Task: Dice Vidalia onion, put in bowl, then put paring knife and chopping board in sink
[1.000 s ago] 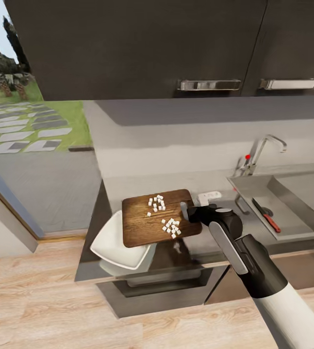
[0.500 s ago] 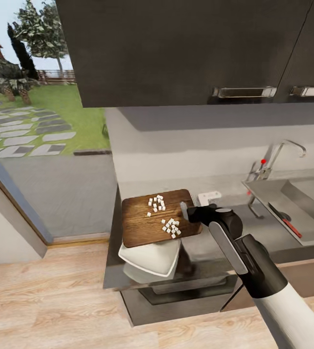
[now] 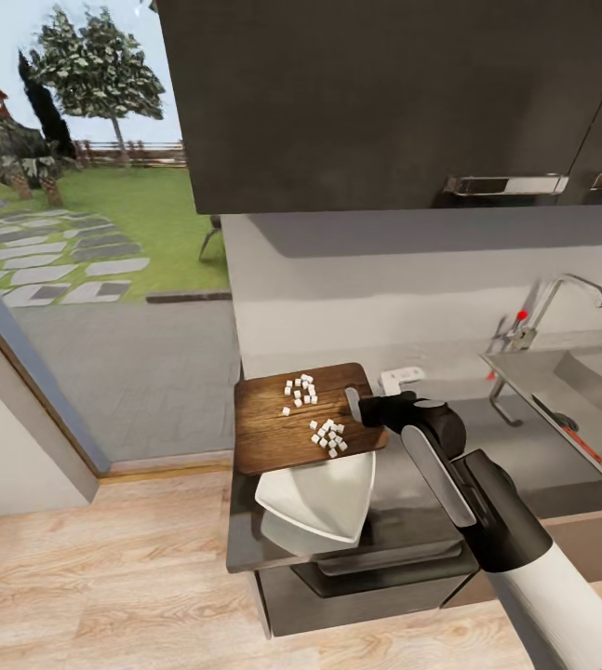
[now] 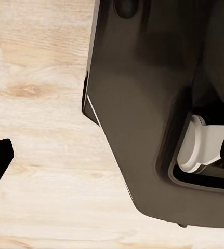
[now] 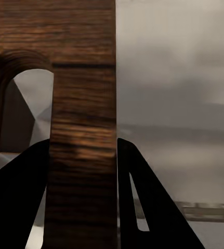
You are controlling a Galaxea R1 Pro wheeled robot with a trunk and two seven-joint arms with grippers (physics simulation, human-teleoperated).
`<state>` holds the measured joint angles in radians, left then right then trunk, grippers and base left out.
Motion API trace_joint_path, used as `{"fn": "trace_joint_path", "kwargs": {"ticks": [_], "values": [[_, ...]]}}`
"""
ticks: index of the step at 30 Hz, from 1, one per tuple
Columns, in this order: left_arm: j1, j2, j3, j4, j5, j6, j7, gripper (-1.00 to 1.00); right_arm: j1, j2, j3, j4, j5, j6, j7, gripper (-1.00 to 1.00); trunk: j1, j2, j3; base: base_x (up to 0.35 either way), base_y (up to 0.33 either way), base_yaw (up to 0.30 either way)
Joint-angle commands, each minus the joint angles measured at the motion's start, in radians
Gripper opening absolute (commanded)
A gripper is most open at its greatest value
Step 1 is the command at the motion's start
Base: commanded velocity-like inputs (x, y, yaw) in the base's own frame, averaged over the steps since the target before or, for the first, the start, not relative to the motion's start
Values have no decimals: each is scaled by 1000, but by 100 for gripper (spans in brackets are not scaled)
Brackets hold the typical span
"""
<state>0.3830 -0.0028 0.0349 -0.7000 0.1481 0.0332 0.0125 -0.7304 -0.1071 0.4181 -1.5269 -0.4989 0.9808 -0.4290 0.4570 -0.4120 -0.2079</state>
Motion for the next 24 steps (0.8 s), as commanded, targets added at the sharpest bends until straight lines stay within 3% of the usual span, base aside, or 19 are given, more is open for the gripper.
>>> {"fn": "trace_joint_path", "kwargs": {"ticks": [1, 24], "values": [[1, 0, 0, -3, 10, 4, 1, 100, -1, -2, 2, -1, -11, 1, -10, -100, 1, -2, -2, 0, 0, 0], [1, 0, 0, 0, 10, 4, 1, 100, -1, 2, 1, 18, -11, 1, -9, -100, 1, -2, -2, 0, 0, 0]]}}
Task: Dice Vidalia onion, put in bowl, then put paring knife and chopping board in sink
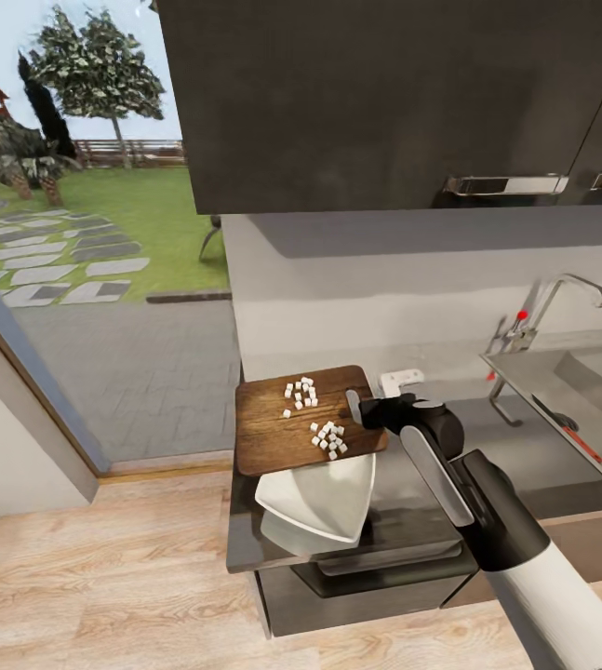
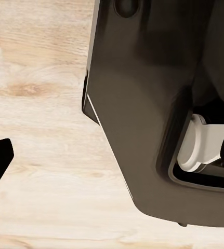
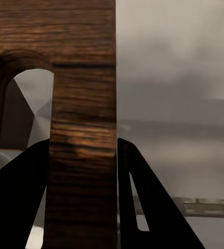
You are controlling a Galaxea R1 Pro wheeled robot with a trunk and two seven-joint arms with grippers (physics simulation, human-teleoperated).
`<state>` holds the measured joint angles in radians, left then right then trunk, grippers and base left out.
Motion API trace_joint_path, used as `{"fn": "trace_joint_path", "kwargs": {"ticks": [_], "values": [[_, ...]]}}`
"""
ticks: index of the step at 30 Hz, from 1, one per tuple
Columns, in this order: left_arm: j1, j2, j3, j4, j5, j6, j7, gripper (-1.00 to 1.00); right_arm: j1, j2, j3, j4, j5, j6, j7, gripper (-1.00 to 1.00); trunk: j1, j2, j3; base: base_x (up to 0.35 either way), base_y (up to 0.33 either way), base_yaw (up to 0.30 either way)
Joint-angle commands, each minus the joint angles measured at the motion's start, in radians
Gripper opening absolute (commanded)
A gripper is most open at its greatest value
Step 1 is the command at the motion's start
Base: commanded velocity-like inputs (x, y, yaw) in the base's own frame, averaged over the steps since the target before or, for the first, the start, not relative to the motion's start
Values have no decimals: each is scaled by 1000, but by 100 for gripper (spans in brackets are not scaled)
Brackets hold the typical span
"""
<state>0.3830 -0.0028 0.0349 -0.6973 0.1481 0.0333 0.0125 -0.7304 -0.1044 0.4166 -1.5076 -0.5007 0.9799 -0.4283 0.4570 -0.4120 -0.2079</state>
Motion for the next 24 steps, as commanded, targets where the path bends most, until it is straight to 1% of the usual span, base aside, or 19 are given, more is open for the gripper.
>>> {"fn": "trace_joint_path", "kwargs": {"ticks": [1, 2, 4, 6, 7, 11, 18, 24], "values": [[1, 0, 0, -2, 10, 3, 1, 100, -1, 0, 2, 6, -15, 1, -10, -100, 1, -2, -2, 0, 0, 0], [1, 0, 0, -2, 10, 3, 1, 100, -1, 0, 1, 12, -23, 1, -9, -100, 1, -2, -2, 0, 0, 0], [1, 0, 0, -2, 10, 3, 1, 100, -1, 0, 0, 27, -63, 1, -10, -100, 1, -2, -2, 0, 0, 0], [1, 0, 0, -2, 10, 3, 1, 100, -1, 0, -1, 32, -84, 1, -10, -100, 1, -2, -2, 0, 0, 0], [1, 0, 0, -2, 10, 3, 1, 100, -1, 0, -1, 33, -87, 0, -10, -100, 1, -2, -2, 0, 0, 0], [1, 0, 0, -2, 10, 3, 1, 100, -1, 0, -2, 35, -94, 0, -12, -100, 1, -2, -2, 0, 0, 0], [1, 0, 0, -2, 10, 3, 1, 100, -1, -1, -6, 36, -93, 0, -18, -100, 1, -2, -2, 0, 0, 0], [1, 0, 0, -2, 10, 3, 1, 100, -1, 1, -8, 37, -94, -1, -73, -100, 1, -2, -2, 0, 0, 0]]}}
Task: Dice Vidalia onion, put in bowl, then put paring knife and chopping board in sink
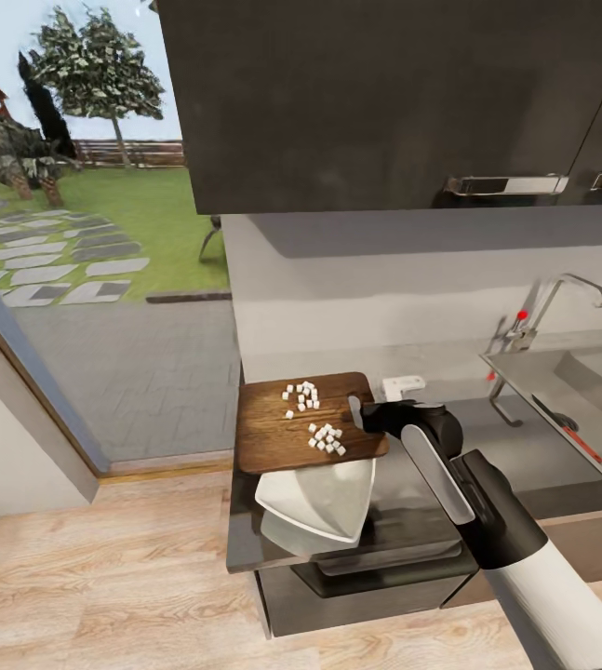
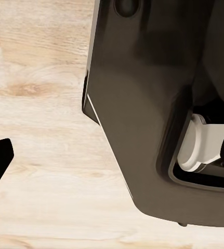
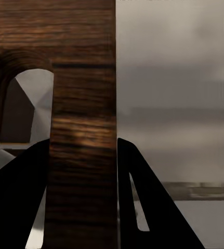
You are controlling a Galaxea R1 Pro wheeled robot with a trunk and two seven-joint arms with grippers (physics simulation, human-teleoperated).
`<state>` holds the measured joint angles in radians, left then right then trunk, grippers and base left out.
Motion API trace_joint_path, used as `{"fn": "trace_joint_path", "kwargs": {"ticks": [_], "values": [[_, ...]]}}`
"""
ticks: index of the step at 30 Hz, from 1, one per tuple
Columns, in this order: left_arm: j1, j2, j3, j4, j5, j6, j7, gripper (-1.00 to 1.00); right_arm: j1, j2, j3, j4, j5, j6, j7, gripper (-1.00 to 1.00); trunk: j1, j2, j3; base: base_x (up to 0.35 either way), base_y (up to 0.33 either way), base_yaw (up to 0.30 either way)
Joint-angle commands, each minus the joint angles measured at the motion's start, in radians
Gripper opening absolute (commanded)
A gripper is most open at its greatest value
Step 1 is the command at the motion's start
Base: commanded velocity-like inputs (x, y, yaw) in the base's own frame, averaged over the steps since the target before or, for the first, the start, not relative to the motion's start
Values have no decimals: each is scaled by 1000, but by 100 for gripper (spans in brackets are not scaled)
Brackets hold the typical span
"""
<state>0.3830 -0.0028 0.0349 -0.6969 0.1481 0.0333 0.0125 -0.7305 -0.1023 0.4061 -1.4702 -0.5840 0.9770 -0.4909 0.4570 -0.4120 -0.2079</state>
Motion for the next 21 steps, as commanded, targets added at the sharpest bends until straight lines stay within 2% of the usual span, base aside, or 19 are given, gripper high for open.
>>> {"fn": "trace_joint_path", "kwargs": {"ticks": [1, 11, 21], "values": [[1, 0, 0, -3, 10, 4, 1, 100, -1, -1, 2, -1, -11, 2, -17, -100, 1, -2, -2, 0, 0, 0], [1, 0, 0, -3, 10, 4, 1, 100, -1, 0, 2, -1, -11, 0, -21, -100, 1, -2, -1, 0, 0, 0], [1, 0, 0, -3, 10, 4, 1, 100, -1, -1, 2, -1, -11, 0, -21, -100, 1, -2, 14, 0, 0, 0]]}}
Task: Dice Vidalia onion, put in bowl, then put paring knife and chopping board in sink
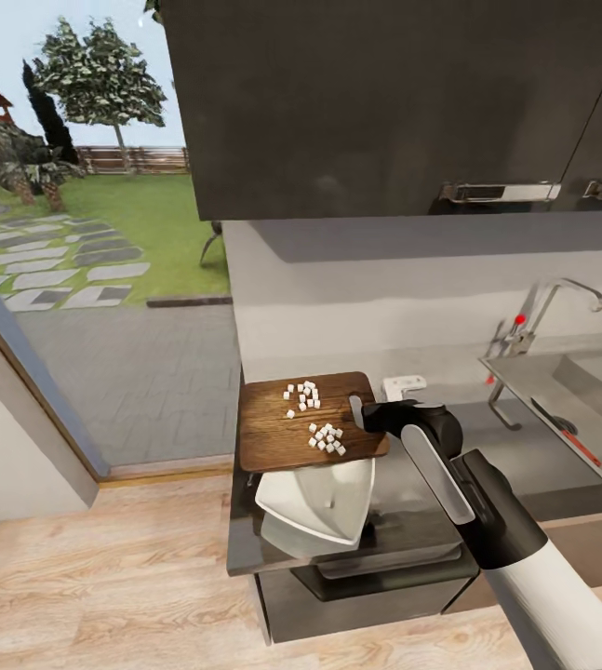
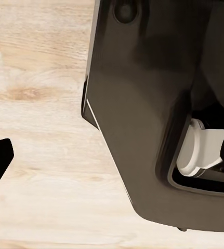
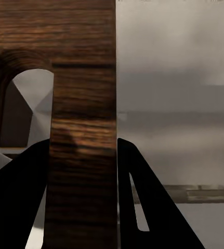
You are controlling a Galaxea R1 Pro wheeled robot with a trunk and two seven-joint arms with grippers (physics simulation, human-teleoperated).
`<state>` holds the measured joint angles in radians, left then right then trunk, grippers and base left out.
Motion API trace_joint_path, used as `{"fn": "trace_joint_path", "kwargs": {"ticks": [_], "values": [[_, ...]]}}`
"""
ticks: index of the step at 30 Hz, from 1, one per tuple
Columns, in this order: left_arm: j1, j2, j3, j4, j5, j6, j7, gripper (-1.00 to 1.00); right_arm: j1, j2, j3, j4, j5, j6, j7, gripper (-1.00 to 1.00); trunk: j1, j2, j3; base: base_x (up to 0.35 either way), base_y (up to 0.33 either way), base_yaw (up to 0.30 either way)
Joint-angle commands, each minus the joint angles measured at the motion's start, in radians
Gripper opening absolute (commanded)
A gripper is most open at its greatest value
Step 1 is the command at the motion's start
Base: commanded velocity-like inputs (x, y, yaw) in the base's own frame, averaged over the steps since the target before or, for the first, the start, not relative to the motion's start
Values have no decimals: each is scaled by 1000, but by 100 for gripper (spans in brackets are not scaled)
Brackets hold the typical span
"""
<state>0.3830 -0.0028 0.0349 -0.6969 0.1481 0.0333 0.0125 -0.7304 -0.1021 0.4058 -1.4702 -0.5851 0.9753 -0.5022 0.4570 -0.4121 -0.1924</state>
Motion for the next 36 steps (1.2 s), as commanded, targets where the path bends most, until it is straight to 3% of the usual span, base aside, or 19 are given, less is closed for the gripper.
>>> {"fn": "trace_joint_path", "kwargs": {"ticks": [1, 14, 16, 27, 36], "values": [[0, 0, 0, -3, 10, 3, 1, 100, -1, -1, 2, -1, -10, 2, -10, -100, 1, -2, 0, 0, 0, 0], [0, 0, 0, -3, 11, 3, 1, 100, -1, -3, 2, -1, -10, -1, -8, -100, 1, -2, 18, 0, 0, 0], [0, -9, -1, 1, 10, 3, 1, 100, -1, -4, 2, -1, -10, -2, -6, -100, 1, -2, 18, 0, 0, 0], [0, -17, -1, 0, 8, 3, 1, 100, -1, -8, 1, 43, -10, -91, -1, -100, 1, -2, 18, 0, 0, 0], [0, -17, -1, 2, 7, 3, 1, 100, -1, -8, 1, 54, -10, -106, 2, -100, 1, -2, 18, 0, 0, 0]]}}
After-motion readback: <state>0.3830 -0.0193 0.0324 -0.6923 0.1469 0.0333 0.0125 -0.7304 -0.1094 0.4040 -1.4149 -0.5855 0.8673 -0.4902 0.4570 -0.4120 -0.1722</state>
